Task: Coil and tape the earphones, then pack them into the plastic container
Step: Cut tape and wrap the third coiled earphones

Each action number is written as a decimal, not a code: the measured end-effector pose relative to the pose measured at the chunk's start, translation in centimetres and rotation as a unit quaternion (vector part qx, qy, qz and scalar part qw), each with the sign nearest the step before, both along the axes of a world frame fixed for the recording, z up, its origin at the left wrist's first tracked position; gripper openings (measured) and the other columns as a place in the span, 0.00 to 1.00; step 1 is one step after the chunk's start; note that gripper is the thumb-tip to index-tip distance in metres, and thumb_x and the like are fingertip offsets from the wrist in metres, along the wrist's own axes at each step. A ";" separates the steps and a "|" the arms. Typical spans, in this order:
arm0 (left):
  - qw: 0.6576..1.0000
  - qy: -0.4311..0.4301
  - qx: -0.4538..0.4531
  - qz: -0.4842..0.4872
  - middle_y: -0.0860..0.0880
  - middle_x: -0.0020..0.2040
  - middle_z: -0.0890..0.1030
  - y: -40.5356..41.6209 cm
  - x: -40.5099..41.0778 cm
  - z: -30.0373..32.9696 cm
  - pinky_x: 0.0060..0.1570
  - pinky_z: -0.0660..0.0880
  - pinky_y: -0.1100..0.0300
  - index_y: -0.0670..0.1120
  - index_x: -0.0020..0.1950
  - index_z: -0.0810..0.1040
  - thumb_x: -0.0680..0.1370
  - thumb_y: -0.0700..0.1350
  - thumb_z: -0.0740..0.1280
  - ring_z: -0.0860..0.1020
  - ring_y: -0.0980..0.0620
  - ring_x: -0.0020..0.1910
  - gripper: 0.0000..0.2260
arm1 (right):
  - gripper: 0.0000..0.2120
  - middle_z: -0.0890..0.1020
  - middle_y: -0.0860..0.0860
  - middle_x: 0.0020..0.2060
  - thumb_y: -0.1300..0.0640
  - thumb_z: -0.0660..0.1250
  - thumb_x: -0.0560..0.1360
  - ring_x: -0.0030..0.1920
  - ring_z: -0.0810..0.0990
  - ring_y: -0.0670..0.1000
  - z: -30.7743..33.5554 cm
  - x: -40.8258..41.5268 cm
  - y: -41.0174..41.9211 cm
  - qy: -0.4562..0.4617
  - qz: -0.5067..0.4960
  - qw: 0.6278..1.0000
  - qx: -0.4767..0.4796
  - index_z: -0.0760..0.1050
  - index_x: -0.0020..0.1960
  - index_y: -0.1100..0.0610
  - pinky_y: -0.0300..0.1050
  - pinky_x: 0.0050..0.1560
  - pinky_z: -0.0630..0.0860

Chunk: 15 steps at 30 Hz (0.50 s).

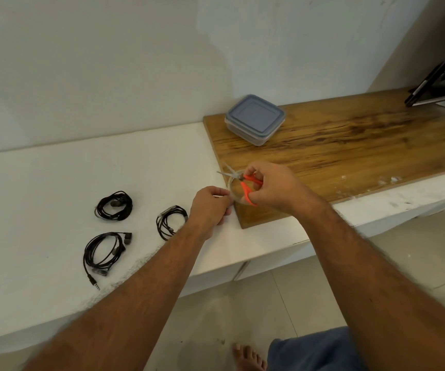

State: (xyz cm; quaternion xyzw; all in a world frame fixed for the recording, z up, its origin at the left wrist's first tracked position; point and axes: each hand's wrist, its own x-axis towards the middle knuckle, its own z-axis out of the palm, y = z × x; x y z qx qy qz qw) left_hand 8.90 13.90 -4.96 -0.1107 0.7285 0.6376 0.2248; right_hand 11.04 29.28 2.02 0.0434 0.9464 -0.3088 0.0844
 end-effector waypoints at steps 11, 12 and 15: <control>0.998 0.042 -0.043 0.028 0.47 0.36 0.80 -0.1 0.0 -0.2 0.24 0.69 0.64 0.45 0.47 0.79 0.77 0.40 0.69 0.76 0.55 0.28 0.01 | 0.18 0.79 0.48 0.47 0.61 0.73 0.71 0.48 0.79 0.49 -2.4 0.0 1.0 -0.024 0.014 0.998 0.055 0.74 0.58 0.50 0.47 0.46 0.81; 0.996 0.058 -0.056 0.031 0.47 0.36 0.81 -0.3 0.0 -0.3 0.24 0.70 0.64 0.45 0.47 0.80 0.77 0.40 0.69 0.77 0.55 0.28 0.01 | 0.18 0.79 0.48 0.47 0.61 0.73 0.71 0.48 0.78 0.49 -2.4 -0.1 0.9 -0.020 0.014 0.998 0.061 0.74 0.58 0.50 0.47 0.46 0.81; 0.989 0.109 -0.093 0.038 0.50 0.35 0.82 -0.7 0.1 0.0 0.26 0.73 0.63 0.47 0.46 0.82 0.76 0.41 0.70 0.78 0.57 0.28 0.01 | 0.17 0.79 0.48 0.46 0.58 0.73 0.72 0.47 0.78 0.48 -2.4 -0.3 0.8 -0.009 0.008 0.998 0.067 0.74 0.58 0.50 0.48 0.47 0.82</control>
